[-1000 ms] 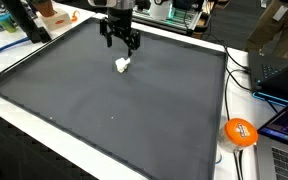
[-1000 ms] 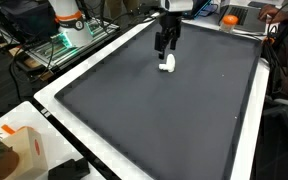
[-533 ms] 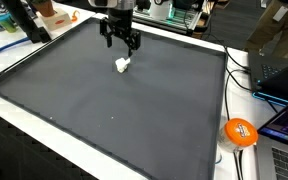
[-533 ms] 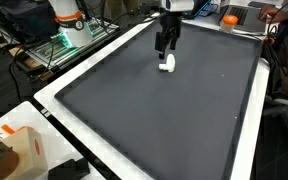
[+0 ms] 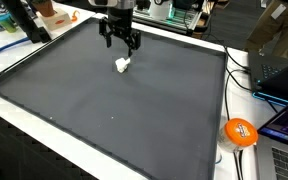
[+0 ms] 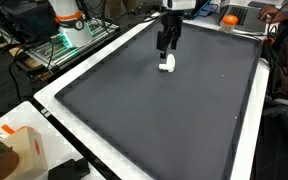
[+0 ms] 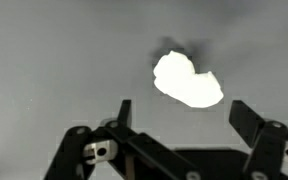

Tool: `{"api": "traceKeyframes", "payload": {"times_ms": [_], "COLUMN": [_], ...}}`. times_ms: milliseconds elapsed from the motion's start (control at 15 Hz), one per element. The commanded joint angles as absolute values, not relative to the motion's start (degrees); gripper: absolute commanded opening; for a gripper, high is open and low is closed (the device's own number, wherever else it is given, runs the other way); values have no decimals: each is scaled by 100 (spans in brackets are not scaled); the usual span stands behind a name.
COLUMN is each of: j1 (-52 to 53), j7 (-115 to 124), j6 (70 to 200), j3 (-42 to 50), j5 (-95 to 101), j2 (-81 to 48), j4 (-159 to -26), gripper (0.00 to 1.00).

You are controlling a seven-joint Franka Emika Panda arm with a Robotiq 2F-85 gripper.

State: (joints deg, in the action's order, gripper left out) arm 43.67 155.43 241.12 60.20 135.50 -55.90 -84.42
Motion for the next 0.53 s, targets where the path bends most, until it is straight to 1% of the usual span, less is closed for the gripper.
{"api": "traceKeyframes", "payload": {"times_ms": [0, 133, 267, 333, 467], "j1": [4312, 4370, 4224, 4435, 4419], "j7": [15831, 15680, 15782, 15419, 15374], "j6": [24169, 24160, 24166, 24152, 24162], "j3": [5796, 5837, 5460, 5725, 5573], "j5": [14129, 14347, 14857, 14420, 14421], "j2": [-5248, -5201, -5066, -5306, -5264], "j4": [-8362, -8459, -8401, -8609, -8639], "gripper": [100, 100, 100, 100, 100]}}
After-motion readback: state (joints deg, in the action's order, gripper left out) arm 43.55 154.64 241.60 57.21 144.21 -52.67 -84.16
